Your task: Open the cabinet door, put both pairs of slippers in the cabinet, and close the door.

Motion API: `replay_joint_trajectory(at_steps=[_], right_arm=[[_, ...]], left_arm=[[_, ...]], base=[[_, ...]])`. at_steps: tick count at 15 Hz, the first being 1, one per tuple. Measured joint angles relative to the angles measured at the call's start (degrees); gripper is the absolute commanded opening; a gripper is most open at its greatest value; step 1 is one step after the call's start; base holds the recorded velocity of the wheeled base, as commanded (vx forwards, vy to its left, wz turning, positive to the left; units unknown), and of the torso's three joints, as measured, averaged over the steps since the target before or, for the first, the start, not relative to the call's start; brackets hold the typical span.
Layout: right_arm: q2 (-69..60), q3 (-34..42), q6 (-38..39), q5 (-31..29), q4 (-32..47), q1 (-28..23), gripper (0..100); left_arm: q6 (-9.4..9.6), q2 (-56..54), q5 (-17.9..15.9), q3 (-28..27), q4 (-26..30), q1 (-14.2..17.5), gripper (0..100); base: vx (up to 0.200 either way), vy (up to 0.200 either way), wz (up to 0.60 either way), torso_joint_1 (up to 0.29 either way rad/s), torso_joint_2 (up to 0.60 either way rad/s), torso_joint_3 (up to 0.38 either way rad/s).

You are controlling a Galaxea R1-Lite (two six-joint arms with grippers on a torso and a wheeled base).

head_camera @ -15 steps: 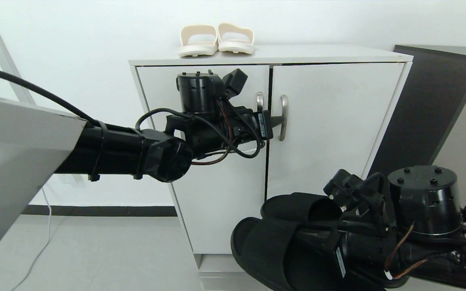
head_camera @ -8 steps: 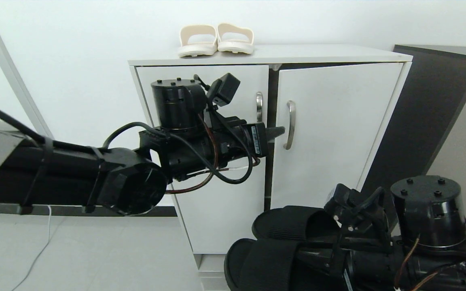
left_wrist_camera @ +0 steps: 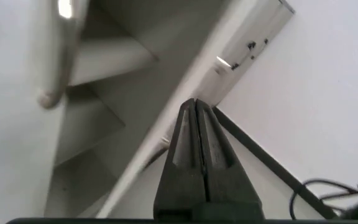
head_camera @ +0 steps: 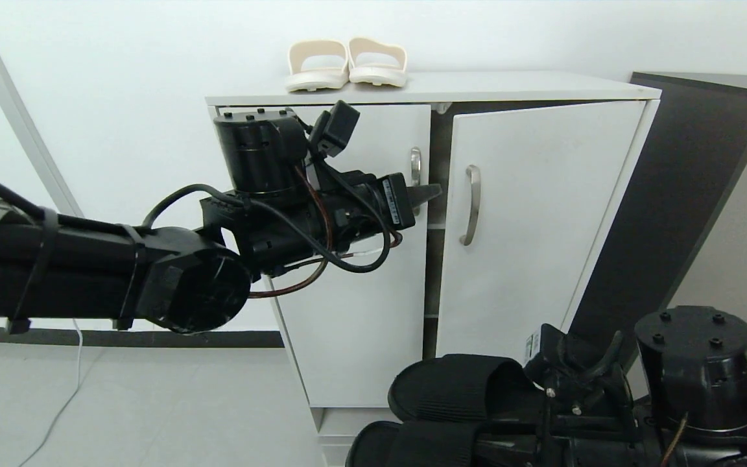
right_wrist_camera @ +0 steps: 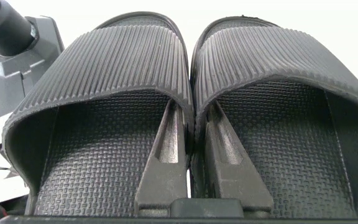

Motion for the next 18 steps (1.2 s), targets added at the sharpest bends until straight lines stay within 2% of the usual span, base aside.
replay_joint_trajectory(at_steps=[3, 4, 11, 14, 18], right_arm=[[0.0, 0.5, -0.1, 0.1, 0.0, 0.1, 0], [0.0, 0.7, -0.4, 0.1, 0.0, 0.1, 0], [0.3, 1.2, -1.5, 0.1, 0.0, 0.5, 0], [0.5, 1.3, -1.6, 0.1, 0.0, 0.5, 0], [0.9, 1.7, -1.6, 0.1, 0.1, 1.4, 0]], left_arm=[[-4.96, 3.0, -0.1, -4.3, 0.0, 1.3, 0], [-5.50, 4.0, -0.1, -5.8, 0.0, 1.7, 0], [-5.50, 12.3, 0.0, -16.3, 0.2, 2.3, 0], [-5.50, 13.8, 0.0, -17.6, 0.6, 2.1, 0], [-5.32, 14.4, 1.2, -17.2, 0.3, 1.5, 0]], base=[[0.000, 0.000, 0.00, 0.000, 0.00, 0.000], [0.000, 0.000, 0.00, 0.000, 0.00, 0.000], [0.000, 0.000, 0.00, 0.000, 0.00, 0.000], [0.000, 0.000, 0.00, 0.000, 0.00, 0.000], [-0.200, 0.000, 0.00, 0.001, 0.00, -0.002]])
